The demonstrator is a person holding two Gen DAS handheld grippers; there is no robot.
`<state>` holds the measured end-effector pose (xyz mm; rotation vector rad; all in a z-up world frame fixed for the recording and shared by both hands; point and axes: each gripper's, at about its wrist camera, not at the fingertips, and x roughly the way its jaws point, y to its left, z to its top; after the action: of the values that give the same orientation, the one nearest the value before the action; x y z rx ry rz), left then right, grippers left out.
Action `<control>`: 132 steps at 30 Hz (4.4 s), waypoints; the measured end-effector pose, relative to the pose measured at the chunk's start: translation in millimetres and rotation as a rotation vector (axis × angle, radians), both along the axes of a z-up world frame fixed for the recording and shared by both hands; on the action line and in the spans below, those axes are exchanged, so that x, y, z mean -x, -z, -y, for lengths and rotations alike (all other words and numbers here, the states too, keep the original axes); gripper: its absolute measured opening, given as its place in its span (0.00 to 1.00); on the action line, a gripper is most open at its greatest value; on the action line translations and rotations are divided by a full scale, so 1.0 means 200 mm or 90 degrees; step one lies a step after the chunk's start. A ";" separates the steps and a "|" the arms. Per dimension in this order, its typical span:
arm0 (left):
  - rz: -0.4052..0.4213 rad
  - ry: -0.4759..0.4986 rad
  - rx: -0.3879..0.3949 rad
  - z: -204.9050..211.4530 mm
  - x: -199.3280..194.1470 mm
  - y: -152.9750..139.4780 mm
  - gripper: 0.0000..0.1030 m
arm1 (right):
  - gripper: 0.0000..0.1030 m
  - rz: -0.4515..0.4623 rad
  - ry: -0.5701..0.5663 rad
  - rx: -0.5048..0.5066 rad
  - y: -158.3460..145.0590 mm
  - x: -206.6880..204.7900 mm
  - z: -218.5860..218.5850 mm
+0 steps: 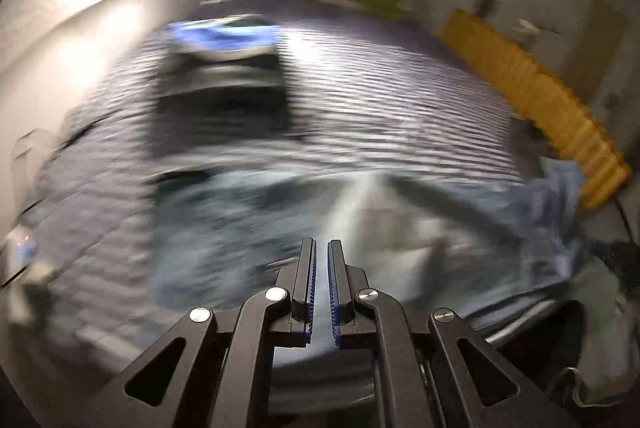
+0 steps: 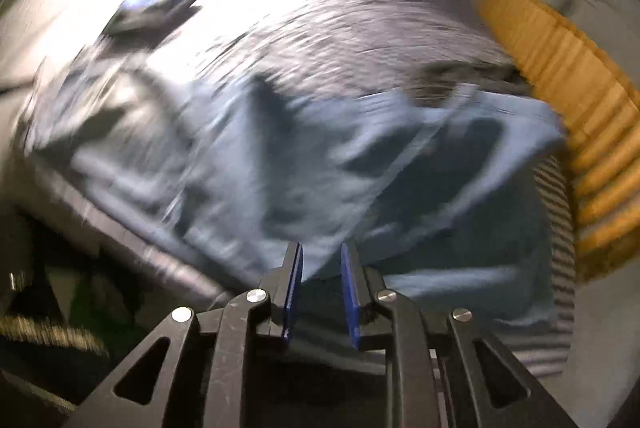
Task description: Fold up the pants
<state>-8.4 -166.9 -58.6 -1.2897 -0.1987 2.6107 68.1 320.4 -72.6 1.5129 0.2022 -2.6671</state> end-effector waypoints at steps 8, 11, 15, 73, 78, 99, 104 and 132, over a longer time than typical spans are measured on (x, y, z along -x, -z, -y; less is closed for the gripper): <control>0.047 0.193 0.044 -0.75 0.29 0.26 0.06 | 0.26 -0.080 0.197 0.021 -0.04 0.35 -0.37; 0.083 0.218 0.050 -0.82 0.34 0.40 0.06 | 0.34 -0.087 0.241 0.059 -0.02 0.57 -0.43; 0.124 0.218 0.048 -0.86 0.37 0.56 0.06 | 0.42 -0.063 0.308 0.072 0.05 0.86 -0.50; 0.164 0.085 0.122 -0.48 0.28 0.58 0.07 | 0.60 0.088 -0.385 -0.035 0.23 1.13 0.18; 0.169 0.035 0.124 -0.27 0.24 0.55 0.07 | 0.60 0.167 -0.451 -0.057 0.44 1.33 0.28; 0.178 -0.246 -0.012 0.73 0.57 0.60 0.20 | 0.60 0.104 -0.444 0.049 0.26 1.31 0.65; 0.152 -0.235 0.055 0.72 0.44 0.53 0.05 | 0.60 0.113 -0.494 0.097 0.25 1.24 0.87; 0.177 -0.245 0.040 0.83 0.54 0.55 0.02 | 0.28 0.196 -0.598 0.126 0.43 0.46 1.16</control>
<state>-116.2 -332.9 -168.3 -1.7933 -0.4558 2.7442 -23.8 87.5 -158.1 1.2856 0.4675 -1.6557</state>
